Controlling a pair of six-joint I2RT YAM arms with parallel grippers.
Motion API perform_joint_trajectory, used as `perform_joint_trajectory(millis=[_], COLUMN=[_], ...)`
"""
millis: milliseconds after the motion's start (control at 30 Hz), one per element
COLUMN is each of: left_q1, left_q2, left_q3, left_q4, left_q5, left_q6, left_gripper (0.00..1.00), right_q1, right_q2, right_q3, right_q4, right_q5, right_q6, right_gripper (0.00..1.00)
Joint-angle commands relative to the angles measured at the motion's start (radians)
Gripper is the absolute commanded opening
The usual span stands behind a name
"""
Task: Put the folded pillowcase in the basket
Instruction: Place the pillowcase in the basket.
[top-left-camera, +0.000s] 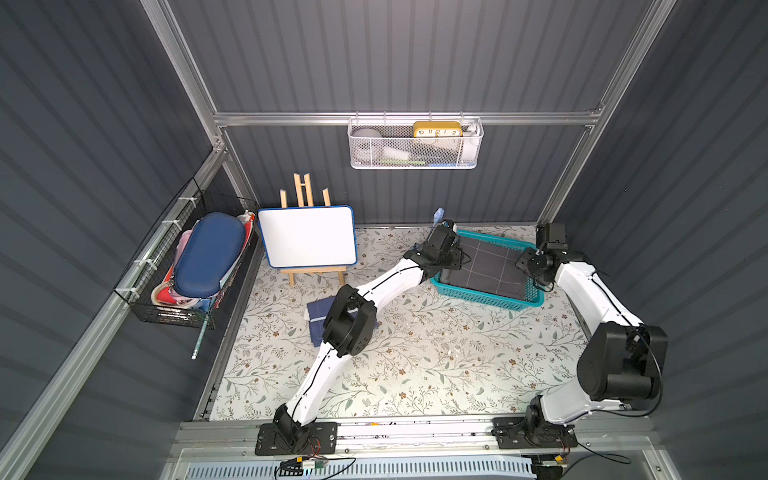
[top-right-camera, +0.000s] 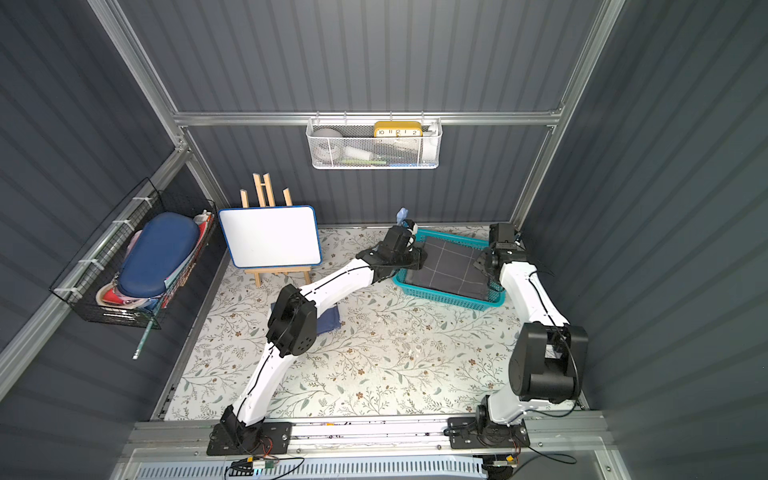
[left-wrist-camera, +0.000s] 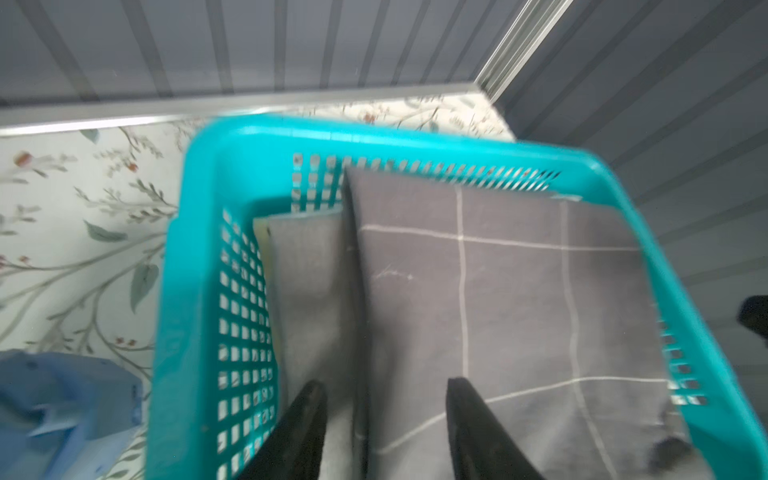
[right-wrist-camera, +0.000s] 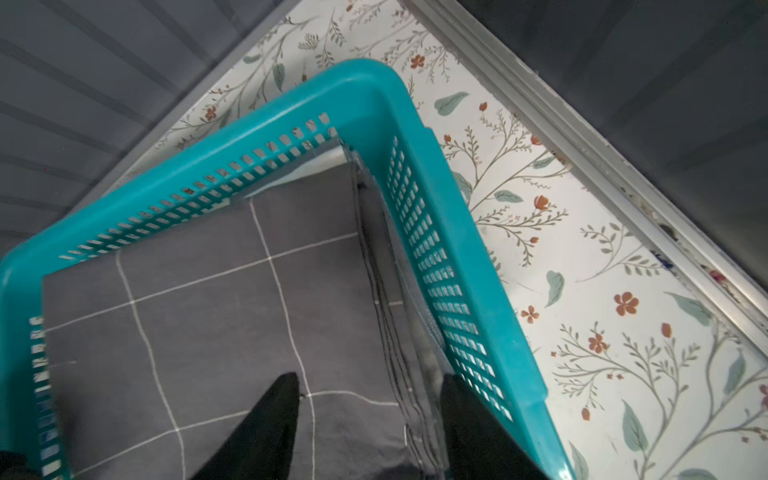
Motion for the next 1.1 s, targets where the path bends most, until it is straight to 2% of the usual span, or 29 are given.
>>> perform_joint_trajectory(millis=[0,200,400,700,833,1067], left_q1=[-0.007,-0.014,-0.015,-0.001,-0.001,-0.005], left_q2=[-0.061,0.070,0.175,0.242,0.188,0.056], left_q3=[-0.004,0.142,0.174,0.171,0.124,0.077], left_q4=[0.072,0.041,0.017,-0.045,-0.026,-0.001], left_q5=[0.038,0.212,0.292,0.206,0.178,0.149], left_q6=[0.005,0.022,0.001,-0.017,-0.006,0.025], left_gripper=[0.52,0.55,0.56,0.57,0.57,0.57], right_q1=[0.000,-0.001,-0.008,-0.036,-0.036,-0.022], right_q2=[0.011,0.113,0.175,0.249,0.225,0.090], right_q3=[-0.011,0.022,0.021,0.022,0.019,-0.024], right_q4=[0.027,0.050,0.049,0.065,0.065,0.071], right_q5=[-0.048,-0.216,-0.146,-0.160,-0.168,-0.192], right_q6=[-0.004,0.005,0.033,0.054,0.042,0.031], right_gripper=[0.59,0.59,0.59,0.59,0.59,0.60])
